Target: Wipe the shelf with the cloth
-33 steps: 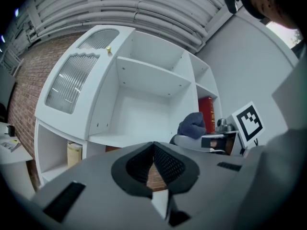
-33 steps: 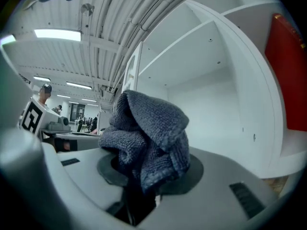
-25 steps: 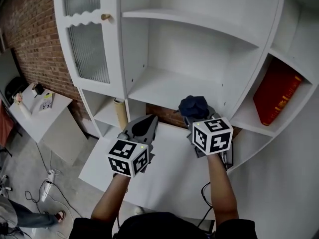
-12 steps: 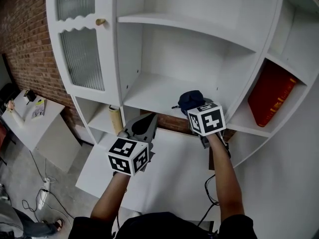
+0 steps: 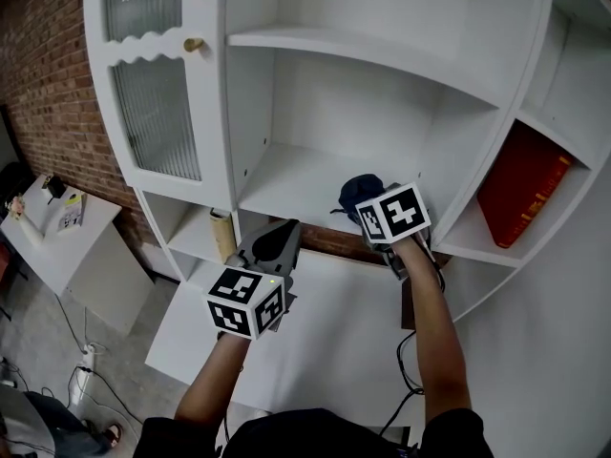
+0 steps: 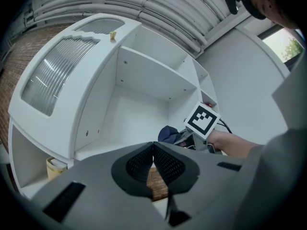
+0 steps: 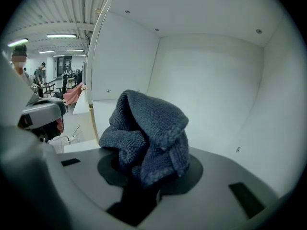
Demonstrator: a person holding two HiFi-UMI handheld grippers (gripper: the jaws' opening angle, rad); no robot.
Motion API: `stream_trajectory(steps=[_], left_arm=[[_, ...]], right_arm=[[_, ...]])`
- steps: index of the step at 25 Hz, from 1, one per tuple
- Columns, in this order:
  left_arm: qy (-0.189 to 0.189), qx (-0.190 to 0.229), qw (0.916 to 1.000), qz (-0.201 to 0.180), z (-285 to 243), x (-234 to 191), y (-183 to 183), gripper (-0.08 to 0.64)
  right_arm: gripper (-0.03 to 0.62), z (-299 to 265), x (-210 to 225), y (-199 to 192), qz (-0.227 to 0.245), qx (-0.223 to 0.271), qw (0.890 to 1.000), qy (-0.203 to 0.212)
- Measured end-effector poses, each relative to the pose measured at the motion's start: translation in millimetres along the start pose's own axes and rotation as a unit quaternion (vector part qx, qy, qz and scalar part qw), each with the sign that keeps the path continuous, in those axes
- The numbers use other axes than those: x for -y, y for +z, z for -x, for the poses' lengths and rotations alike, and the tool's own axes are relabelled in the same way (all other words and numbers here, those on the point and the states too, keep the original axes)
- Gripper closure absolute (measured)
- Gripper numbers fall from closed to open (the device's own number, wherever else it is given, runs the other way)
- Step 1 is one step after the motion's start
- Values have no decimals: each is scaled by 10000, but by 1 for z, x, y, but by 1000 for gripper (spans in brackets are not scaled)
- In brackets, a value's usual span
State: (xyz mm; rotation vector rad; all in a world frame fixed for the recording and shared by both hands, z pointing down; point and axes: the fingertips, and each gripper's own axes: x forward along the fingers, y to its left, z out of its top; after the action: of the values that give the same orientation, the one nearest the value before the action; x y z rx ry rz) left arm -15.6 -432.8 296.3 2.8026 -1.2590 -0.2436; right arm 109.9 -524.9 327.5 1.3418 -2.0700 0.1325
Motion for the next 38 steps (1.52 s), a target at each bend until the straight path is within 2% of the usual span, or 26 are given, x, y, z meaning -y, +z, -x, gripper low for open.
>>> stream_trajectory(steps=[5, 17, 23, 31, 38], left_arm=[[130, -1, 9999, 18, 6, -14, 0, 545], [764, 42, 9971, 43, 42, -66, 4, 545], [950, 53, 9954, 78, 55, -81, 4, 545], [1032, -19, 9946, 97, 61, -92, -1, 545], [817, -37, 9966, 100, 49, -80, -6, 545]], right_arm=[[456, -16, -17, 14, 141, -94, 9997, 146], [459, -63, -92, 71, 586, 36, 9953, 775], [459, -78, -120, 94, 747, 122, 9926, 949], [459, -83, -134, 104, 864, 171, 9909, 1021], [459, -77, -128, 96, 801, 194, 9923, 926]])
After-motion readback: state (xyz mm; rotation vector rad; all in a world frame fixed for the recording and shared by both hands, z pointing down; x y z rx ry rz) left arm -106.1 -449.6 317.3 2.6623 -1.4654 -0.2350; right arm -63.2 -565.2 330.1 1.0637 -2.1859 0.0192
